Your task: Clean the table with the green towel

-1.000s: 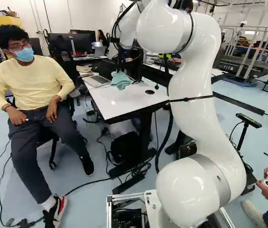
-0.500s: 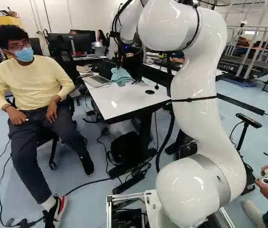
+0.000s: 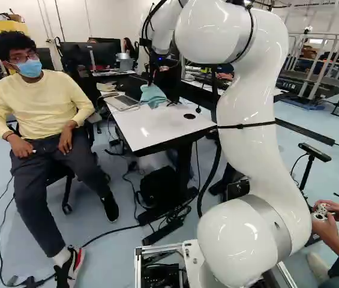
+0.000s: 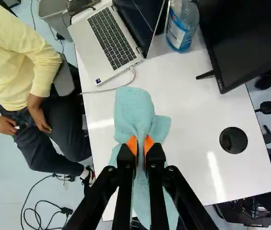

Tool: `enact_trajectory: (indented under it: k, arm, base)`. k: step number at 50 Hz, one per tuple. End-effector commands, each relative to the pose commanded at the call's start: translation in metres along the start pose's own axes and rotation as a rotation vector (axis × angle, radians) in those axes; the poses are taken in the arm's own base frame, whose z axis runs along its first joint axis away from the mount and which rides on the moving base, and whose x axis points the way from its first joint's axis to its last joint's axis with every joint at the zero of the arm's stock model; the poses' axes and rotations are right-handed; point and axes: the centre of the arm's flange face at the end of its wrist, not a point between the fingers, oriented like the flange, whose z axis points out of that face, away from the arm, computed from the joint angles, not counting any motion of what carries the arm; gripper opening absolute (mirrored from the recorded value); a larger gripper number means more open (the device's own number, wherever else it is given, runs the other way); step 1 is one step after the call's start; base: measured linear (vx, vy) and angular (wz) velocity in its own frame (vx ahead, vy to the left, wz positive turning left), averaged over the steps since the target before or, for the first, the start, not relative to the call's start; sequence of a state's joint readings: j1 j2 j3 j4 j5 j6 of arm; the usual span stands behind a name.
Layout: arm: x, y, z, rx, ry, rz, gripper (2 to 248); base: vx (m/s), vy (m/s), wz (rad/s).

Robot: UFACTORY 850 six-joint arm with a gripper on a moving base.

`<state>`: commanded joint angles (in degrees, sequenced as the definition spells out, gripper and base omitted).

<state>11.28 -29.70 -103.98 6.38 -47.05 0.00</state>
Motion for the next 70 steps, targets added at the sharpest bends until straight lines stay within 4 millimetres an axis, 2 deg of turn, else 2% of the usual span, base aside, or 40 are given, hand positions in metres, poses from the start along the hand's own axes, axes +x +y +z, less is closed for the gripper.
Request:
enact_trajectory:
  k: [10, 20, 70]
  arm:
    - [-0.007, 0.001, -0.005, -0.001, -0.007, 0.002, 39]
    - [-0.019, 0.011, -0.013, -0.009, -0.018, 0.016, 39]
    - [-0.055, 0.097, -0.045, -0.071, -0.033, 0.144, 39]
  base:
    - [0.000, 0.000, 0.000]
    - [0.000, 0.000, 0.000]
    - [0.000, 0.000, 0.000]
